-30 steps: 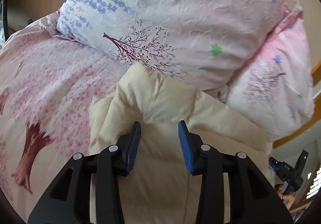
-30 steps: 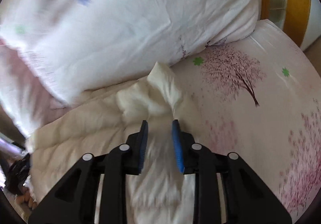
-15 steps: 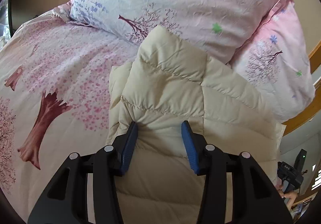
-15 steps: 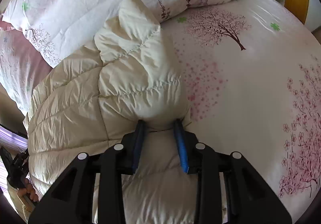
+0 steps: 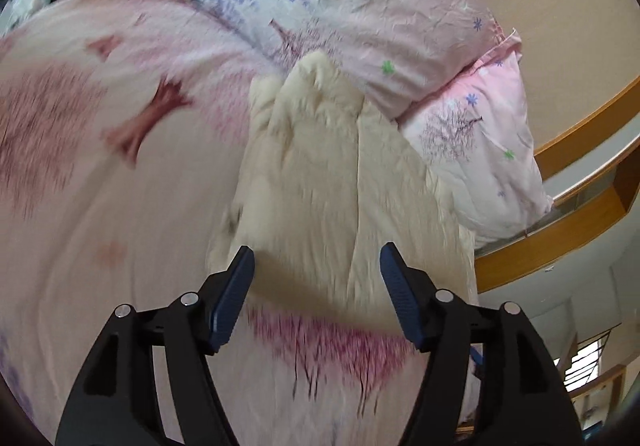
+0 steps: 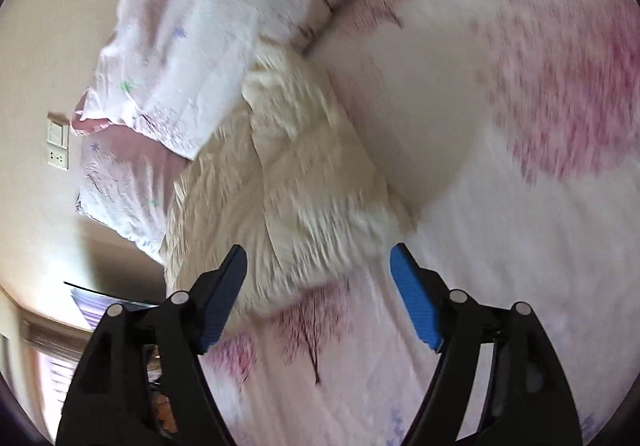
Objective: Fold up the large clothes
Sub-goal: 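Fold the jacket bundle over again with both grippers and release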
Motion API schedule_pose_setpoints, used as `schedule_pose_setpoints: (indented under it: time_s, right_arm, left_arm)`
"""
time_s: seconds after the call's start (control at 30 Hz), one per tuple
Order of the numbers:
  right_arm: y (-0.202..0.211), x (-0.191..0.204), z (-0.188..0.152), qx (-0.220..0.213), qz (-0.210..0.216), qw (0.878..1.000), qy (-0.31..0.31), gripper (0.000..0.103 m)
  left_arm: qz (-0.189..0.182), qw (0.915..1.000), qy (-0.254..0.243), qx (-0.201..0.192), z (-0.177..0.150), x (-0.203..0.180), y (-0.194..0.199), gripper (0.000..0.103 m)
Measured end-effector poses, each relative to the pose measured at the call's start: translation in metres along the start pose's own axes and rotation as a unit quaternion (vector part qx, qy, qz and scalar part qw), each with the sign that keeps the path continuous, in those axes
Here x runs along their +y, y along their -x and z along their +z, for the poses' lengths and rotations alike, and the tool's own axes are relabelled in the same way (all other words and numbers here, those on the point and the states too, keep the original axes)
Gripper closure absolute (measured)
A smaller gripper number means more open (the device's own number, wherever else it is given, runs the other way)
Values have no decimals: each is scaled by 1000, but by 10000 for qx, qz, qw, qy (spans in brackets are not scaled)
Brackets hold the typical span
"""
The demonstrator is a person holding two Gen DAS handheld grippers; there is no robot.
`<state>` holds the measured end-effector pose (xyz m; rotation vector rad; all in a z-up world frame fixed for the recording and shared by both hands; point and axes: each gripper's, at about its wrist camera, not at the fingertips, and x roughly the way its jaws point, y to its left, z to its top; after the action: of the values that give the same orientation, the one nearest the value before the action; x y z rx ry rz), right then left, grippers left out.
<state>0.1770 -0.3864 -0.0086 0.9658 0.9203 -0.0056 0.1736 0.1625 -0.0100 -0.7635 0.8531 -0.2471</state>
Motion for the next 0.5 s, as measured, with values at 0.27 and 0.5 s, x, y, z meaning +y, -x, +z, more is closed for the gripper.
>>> schedule_pose_setpoints:
  time_s: [0.27, 0.5]
  right_arm:
    - [-31, -11, -4, 228, 459, 9964, -675, 29]
    - [-40, -16, 3, 79, 594, 9941, -899, 27]
  left_arm:
    - [-136, 9957, 838, 357, -27, 15, -18, 36]
    - [-365, 9904, 1333, 38, -13, 26, -28, 36]
